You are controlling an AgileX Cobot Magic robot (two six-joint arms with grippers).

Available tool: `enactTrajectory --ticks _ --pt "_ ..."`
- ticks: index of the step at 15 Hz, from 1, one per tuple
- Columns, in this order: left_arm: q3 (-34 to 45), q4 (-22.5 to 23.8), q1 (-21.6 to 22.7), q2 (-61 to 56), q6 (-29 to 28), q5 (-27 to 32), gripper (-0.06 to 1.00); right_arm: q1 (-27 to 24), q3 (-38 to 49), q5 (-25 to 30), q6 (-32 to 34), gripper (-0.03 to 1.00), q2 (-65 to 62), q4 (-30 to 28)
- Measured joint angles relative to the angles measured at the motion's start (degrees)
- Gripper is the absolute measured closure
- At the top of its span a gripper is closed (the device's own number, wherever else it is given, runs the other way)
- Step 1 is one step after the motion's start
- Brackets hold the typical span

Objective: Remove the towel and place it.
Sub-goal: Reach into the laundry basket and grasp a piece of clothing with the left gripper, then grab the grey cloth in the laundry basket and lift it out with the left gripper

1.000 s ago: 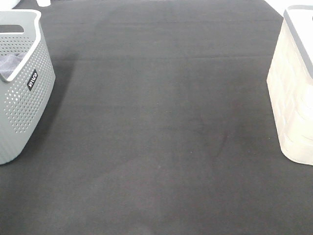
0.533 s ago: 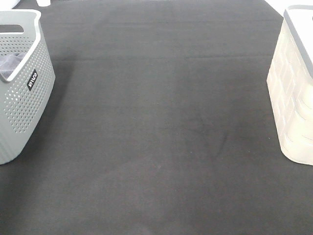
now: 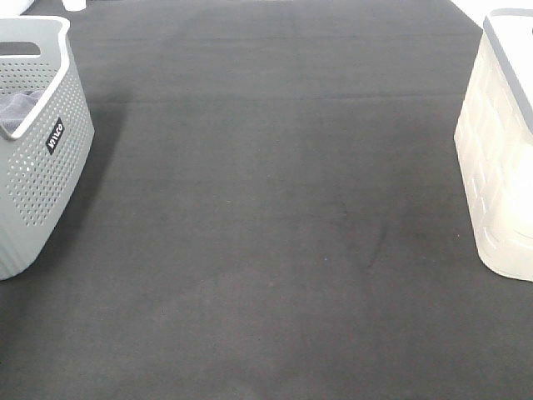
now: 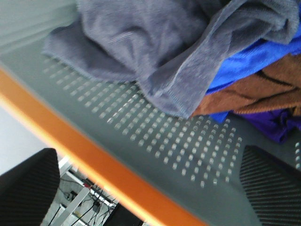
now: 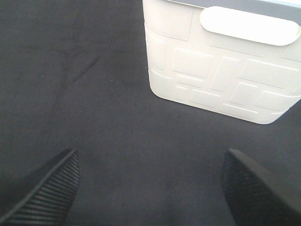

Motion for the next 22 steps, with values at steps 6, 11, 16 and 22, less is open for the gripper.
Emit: enactTrajectory --ticks 6,11,16,22 --pt "0.0 1.78 0.0 10.31 -0.23 -11.0 0.0 0.0 0.0 0.0 0.0 0.21 0.0 0.0" --pt "-0.46 3.55 0.0 15.99 0.0 -13.58 0.18 0.0 0.0 0.0 0.0 0.21 0.0 0.0" --pt "-0.52 1.78 0.0 16.44 -0.74 -11.06 0.73 0.0 0.0 0.0 0.0 0.21 0.0 0.0" --pt "-0.52 0.4 0.0 16.44 -3.61 -9.28 0.94 0.0 0.0 0.0 0.0 0.21 0.0 0.0"
